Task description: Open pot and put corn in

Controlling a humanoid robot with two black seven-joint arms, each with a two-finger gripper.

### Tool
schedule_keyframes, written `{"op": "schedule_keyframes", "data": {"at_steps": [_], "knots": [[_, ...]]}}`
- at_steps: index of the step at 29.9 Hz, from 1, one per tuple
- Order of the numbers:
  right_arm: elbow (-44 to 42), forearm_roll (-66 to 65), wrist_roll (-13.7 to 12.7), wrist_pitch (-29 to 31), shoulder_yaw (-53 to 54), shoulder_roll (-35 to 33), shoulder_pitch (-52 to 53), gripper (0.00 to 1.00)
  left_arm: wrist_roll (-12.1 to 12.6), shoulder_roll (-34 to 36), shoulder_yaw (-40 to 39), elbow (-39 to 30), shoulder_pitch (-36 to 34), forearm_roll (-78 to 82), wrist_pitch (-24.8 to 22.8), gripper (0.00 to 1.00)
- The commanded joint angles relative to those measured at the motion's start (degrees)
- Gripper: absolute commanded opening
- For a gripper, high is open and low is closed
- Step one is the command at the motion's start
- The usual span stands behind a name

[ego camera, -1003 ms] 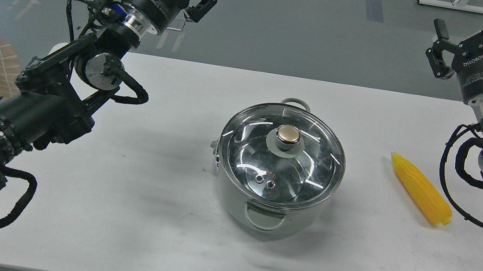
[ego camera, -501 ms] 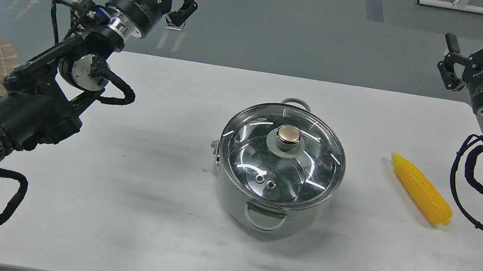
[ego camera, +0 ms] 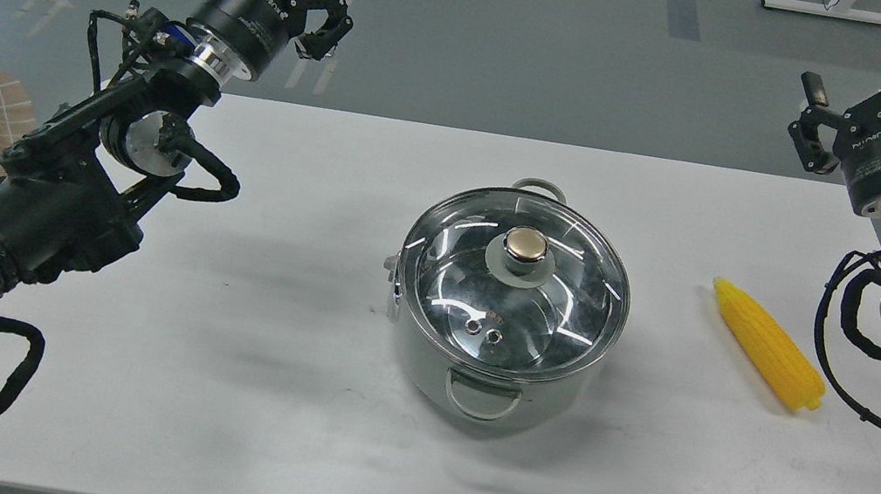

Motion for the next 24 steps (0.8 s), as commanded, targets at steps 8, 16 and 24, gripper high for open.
{"op": "schedule_keyframes", "data": {"at_steps": [8,16,24], "knots": [[0.24,-0.17,0.00,0.01,-0.01,0.30,-0.47,1.00,-3.08,7.91,0.44,-16.20,-4.02,23.90,0.77,0.98],[0.33,-0.17,0.00,0.01,-0.09,-0.57,-0.73,1.00,-3.08,11.61,0.62,-37.19,-4.63,68.83,7.87,0.98],[2.96,-0.25,0.00,0.01,-0.09,-2.76,-2.31,1.00,-3.08,6.78,7.19,-38.09,-4.98,104.80,18.86,0.98]]}}
